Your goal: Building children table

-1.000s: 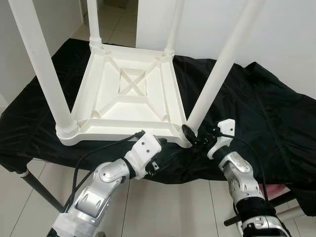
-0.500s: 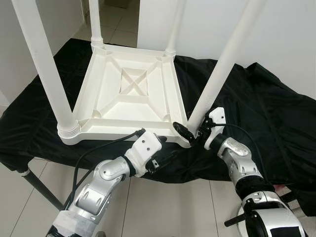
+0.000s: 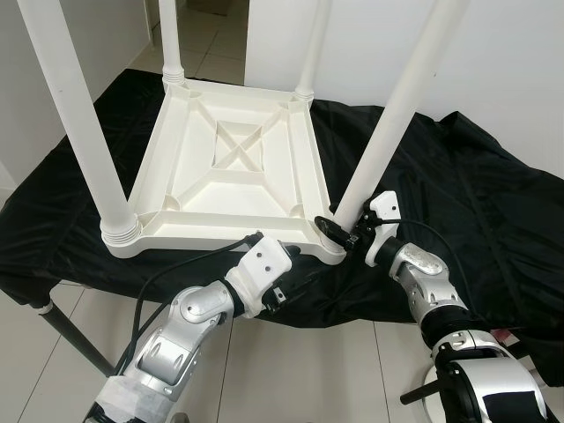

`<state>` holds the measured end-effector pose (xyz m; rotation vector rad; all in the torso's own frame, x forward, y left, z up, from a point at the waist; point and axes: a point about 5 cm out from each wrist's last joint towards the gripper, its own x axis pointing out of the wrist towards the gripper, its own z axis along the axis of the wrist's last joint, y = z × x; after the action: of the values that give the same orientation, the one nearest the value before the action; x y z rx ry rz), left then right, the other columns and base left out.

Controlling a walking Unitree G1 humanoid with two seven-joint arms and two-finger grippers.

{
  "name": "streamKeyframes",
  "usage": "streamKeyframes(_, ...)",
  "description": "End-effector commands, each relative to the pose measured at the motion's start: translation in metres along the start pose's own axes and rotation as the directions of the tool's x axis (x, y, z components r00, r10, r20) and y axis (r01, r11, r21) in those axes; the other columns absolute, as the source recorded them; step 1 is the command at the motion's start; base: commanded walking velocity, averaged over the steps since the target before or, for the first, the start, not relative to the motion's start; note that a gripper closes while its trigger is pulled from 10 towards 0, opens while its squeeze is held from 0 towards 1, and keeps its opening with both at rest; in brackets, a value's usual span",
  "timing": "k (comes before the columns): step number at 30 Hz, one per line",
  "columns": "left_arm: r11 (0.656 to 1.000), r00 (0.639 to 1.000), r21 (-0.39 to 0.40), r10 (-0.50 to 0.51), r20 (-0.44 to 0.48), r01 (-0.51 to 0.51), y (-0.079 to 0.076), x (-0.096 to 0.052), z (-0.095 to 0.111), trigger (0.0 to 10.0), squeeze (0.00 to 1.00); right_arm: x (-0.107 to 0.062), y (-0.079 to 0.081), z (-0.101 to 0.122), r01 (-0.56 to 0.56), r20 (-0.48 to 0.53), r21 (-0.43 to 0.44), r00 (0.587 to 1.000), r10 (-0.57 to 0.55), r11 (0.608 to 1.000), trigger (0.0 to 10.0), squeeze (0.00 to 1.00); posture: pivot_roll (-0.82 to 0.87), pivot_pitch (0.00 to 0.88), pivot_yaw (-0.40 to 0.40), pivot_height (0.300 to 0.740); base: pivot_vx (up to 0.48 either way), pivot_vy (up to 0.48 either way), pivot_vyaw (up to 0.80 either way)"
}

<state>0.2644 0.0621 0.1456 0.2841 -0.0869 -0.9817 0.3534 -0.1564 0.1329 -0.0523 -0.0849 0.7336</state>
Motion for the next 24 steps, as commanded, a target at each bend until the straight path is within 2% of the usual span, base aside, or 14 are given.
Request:
streamKeyframes(1, 1.000, 1.000, 0.005, -0.016, -0.004, 0.016, -0.003, 0.002, 0.000, 10.0, 0.00, -0.002, -0.003, -0.002, 0.017, 0.003, 0.012, 1.000, -0.017, 1.000, 0.0, 0.00, 0.08, 0.045, -0.123, 0.740, 0.000, 0.000, 0.00)
streamKeyframes(4, 1.000, 1.000, 0.006, -0.013, -0.005, 0.013, -0.003, 0.002, 0.000, 10.0, 0.00, -0.003, -0.002, -0.003, 0.036, 0.019, 0.036, 0.999, -0.037, 0.999, 0.0, 0.00, 0.08, 0.048, -0.123, 0.740, 0.000, 0.000, 0.00)
streamKeyframes(5, 1.000, 1.000, 0.006, -0.011, -0.006, 0.011, -0.003, 0.002, -0.001, 10.0, 0.00, -0.003, 0.001, -0.004, 0.051, 0.034, 0.059, 0.998, -0.053, 0.997, 10.0, 0.00, 0.08, 0.054, -0.125, 0.740, 0.000, 0.000, 0.00)
streamKeyframes(8, 1.000, 1.000, 0.005, -0.007, -0.006, 0.007, -0.003, 0.001, -0.001, 10.0, 0.00, 0.000, 0.007, -0.004, 0.109, 0.056, 0.078, 0.992, -0.113, 0.991, 10.0, 0.00, 0.07, 0.058, -0.123, 0.740, 0.000, 0.000, 0.00)
streamKeyframes(10, 1.000, 1.000, 0.005, -0.007, -0.006, 0.007, -0.003, 0.001, -0.001, 10.0, 0.00, 0.000, 0.007, -0.004, 0.109, 0.056, 0.078, 0.992, -0.113, 0.991, 10.0, 0.00, 0.07, 0.058, -0.123, 0.740, 0.000, 0.000, 0.00)
streamKeyframes(12, 1.000, 1.000, 0.006, -0.004, -0.008, 0.005, -0.003, 0.001, -0.001, 10.0, 0.00, 0.005, 0.011, -0.004, 0.187, 0.049, 0.085, 0.980, -0.192, 0.979, 10.0, 0.00, 0.07, 0.062, -0.118, 0.740, 0.000, 0.000, 0.00)
streamKeyframes(14, 1.000, 1.000, 0.008, -0.003, -0.010, 0.003, -0.002, 0.001, -0.001, 10.0, 0.00, 0.007, 0.012, -0.003, 0.220, 0.044, 0.089, 0.973, -0.225, 0.971, 10.0, 0.00, 0.07, 0.062, -0.118, 0.740, 0.000, 0.000, 0.00)
streamKeyframes(18, 1.000, 1.000, -0.007, 0.015, -0.019, -0.015, -0.001, 0.000, -0.002, 10.0, 0.00, 0.014, 0.022, -0.001, 0.255, 0.042, 0.166, 0.963, -0.265, 0.953, 10.0, 0.00, 0.07, 0.064, -0.114, 0.740, 0.000, 0.000, 0.00)
streamKeyframes(21, 1.000, 0.999, -0.011, 0.027, -0.024, -0.028, 0.000, -0.001, -0.003, 10.0, 0.00, 0.017, 0.029, -0.004, 0.365, 0.017, 0.104, 0.930, -0.368, 0.925, 10.0, 0.00, 0.07, 0.064, -0.111, 0.740, 0.000, 0.000, 0.00)
streamKeyframes(24, 0.999, 0.998, -0.022, 0.036, -0.041, -0.037, 0.001, -0.001, -0.005, 10.0, 0.00, 0.018, 0.034, -0.006, 0.447, -0.004, 0.128, 0.893, -0.450, 0.885, 10.0, 0.00, 0.07, 0.064, -0.111, 0.740, 0.000, 0.000, 0.00)
